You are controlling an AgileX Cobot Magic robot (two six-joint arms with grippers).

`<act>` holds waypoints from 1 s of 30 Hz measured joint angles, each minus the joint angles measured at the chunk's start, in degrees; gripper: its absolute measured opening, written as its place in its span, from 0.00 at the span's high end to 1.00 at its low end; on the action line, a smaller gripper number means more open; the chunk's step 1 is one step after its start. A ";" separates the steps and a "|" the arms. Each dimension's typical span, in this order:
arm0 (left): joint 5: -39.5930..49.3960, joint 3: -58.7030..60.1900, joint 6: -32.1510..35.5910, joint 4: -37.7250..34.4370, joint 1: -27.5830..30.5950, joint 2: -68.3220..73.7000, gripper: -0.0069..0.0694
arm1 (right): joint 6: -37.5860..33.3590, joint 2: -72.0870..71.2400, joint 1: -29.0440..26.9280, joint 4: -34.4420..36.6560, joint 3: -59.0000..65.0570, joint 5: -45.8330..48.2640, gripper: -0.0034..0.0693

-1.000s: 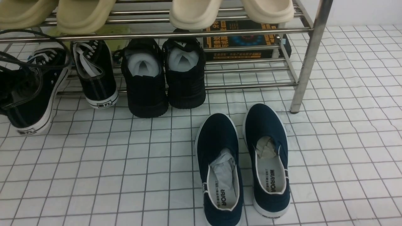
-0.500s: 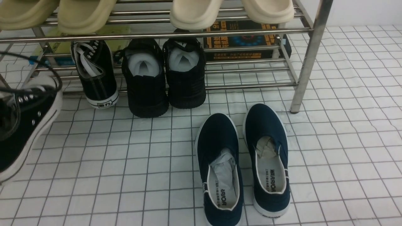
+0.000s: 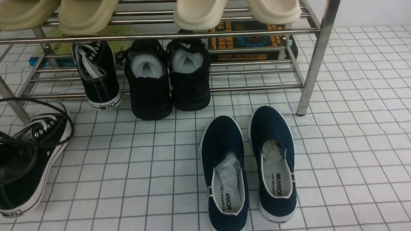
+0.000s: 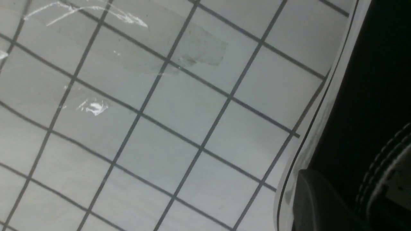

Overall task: Take the shoes off the shelf with your hand from the white checkered tablecloth.
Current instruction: 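Set the held shoe down on the floor in front of the rack with the left gripper, then grasp the leftmost shoe on the bottom shelf of the shoe rack with the left gripper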

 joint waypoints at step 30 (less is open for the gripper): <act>-2.22 -27.17 1.92 -27.19 -10.01 12.13 0.83 | 0.00 0.00 0.00 0.00 0.00 0.00 0.62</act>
